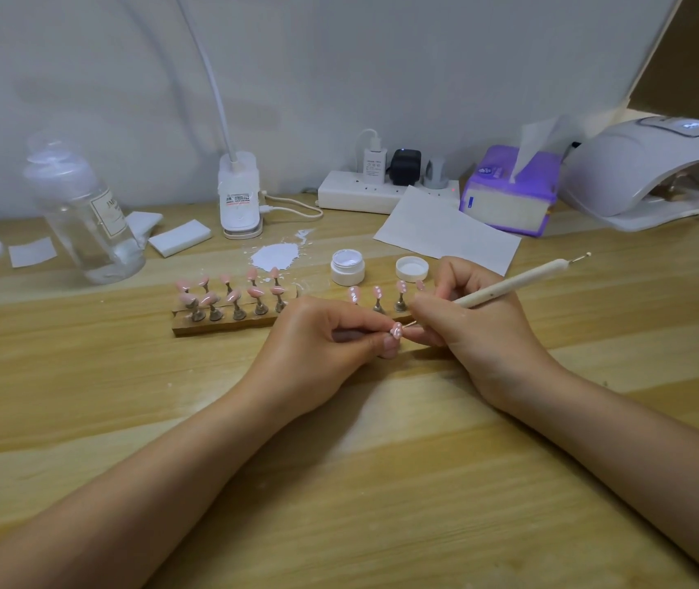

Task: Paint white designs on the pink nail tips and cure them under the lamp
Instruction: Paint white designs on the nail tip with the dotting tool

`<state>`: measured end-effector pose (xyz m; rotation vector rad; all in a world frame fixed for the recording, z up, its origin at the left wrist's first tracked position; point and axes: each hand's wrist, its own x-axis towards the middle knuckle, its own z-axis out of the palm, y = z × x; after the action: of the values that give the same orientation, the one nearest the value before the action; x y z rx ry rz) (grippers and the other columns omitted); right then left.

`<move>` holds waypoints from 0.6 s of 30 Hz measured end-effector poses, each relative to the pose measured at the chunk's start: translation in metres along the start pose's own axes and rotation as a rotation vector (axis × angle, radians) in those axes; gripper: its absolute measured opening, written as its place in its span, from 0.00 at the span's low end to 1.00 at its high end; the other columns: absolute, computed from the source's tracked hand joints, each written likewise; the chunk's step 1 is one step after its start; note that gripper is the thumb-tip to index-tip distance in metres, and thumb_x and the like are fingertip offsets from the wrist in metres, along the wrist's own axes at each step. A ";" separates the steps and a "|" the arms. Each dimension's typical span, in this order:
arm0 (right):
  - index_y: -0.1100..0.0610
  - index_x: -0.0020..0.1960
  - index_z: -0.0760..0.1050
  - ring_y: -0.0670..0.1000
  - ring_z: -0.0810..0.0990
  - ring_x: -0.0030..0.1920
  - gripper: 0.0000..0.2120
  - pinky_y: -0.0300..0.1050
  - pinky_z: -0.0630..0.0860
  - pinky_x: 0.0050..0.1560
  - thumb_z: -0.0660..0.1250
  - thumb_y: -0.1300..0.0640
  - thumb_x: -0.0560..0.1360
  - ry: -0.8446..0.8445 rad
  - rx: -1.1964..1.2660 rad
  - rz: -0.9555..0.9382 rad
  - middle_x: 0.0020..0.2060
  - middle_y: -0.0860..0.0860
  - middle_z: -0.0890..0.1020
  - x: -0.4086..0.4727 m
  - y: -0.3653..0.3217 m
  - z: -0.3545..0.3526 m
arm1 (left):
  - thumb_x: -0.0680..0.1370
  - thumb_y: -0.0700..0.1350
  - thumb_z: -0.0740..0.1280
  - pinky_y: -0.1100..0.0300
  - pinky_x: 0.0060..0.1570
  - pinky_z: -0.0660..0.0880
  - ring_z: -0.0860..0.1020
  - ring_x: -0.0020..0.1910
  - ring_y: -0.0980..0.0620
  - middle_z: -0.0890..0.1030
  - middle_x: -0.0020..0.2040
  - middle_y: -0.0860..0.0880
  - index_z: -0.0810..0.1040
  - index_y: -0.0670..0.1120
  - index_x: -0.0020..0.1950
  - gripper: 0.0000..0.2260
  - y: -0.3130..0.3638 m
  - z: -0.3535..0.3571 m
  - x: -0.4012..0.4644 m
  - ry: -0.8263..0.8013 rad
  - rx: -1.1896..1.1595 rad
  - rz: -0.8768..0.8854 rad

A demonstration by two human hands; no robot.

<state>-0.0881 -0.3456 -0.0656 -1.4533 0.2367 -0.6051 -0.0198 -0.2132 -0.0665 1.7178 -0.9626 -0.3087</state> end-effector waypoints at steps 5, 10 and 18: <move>0.55 0.28 0.60 0.40 0.67 0.18 0.19 0.36 0.76 0.27 0.64 0.62 0.74 0.030 0.110 0.046 0.16 0.42 0.66 0.002 -0.005 -0.001 | 0.71 0.38 0.71 0.69 0.45 0.77 0.82 0.38 0.60 0.84 0.36 0.51 0.83 0.49 0.41 0.06 -0.001 0.001 0.000 0.011 -0.023 -0.009; 0.55 0.34 0.63 0.40 0.67 0.19 0.16 0.36 0.77 0.30 0.65 0.67 0.73 -0.008 0.126 0.028 0.17 0.43 0.68 0.002 -0.002 -0.002 | 0.71 0.35 0.71 0.71 0.42 0.75 0.81 0.37 0.61 0.84 0.35 0.53 0.83 0.46 0.42 0.06 -0.001 0.001 0.000 0.002 -0.029 -0.013; 0.55 0.26 0.64 0.45 0.77 0.31 0.20 0.38 0.80 0.36 0.67 0.71 0.70 -0.031 0.078 0.013 0.25 0.52 0.69 0.002 0.000 -0.003 | 0.71 0.35 0.70 0.73 0.42 0.74 0.80 0.37 0.63 0.84 0.36 0.50 0.83 0.44 0.44 0.06 0.001 0.000 0.000 -0.011 -0.007 -0.001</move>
<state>-0.0882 -0.3489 -0.0659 -1.3842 0.1959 -0.5751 -0.0205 -0.2134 -0.0662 1.7115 -0.9673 -0.3218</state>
